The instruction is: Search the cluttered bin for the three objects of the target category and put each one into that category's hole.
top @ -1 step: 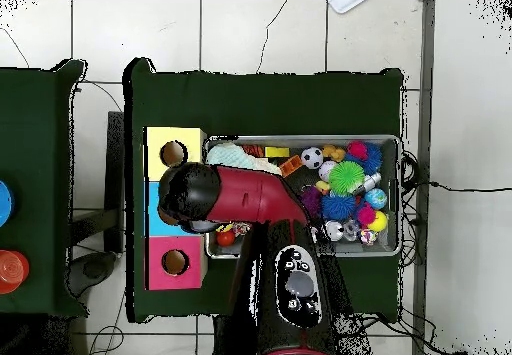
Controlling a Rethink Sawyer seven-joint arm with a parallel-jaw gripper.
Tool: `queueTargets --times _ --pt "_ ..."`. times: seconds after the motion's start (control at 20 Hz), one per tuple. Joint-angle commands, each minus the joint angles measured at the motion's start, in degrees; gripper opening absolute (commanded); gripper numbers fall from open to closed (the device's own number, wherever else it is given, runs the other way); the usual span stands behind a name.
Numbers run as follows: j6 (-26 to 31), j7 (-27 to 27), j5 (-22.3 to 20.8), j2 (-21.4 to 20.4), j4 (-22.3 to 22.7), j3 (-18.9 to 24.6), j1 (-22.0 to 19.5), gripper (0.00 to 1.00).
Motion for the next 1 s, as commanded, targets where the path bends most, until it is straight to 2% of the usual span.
queueTargets --times 0.05,0.25,0.4,0.45,0.65,0.75,1.0 --pt "4.72 19.71 3.92 -0.04 1.54 -0.84 3.13 0.00" --pt "4.98 19.68 4.30 0.33 0.82 -1.26 3.86 0.00" --pt "2.20 17.96 3.91 1.53 1.10 -0.93 3.09 0.00" --pt "0.55 18.12 3.87 1.81 1.50 -1.24 2.82 1.00" --pt "-4.85 16.52 2.12 3.15 1.42 -1.64 1.58 1.00" --pt "-5.74 15.95 1.00 3.63 0.90 -2.24 1.43 1.00" --pt "-3.88 14.71 0.86 2.31 1.05 -2.36 0.96 1.00"
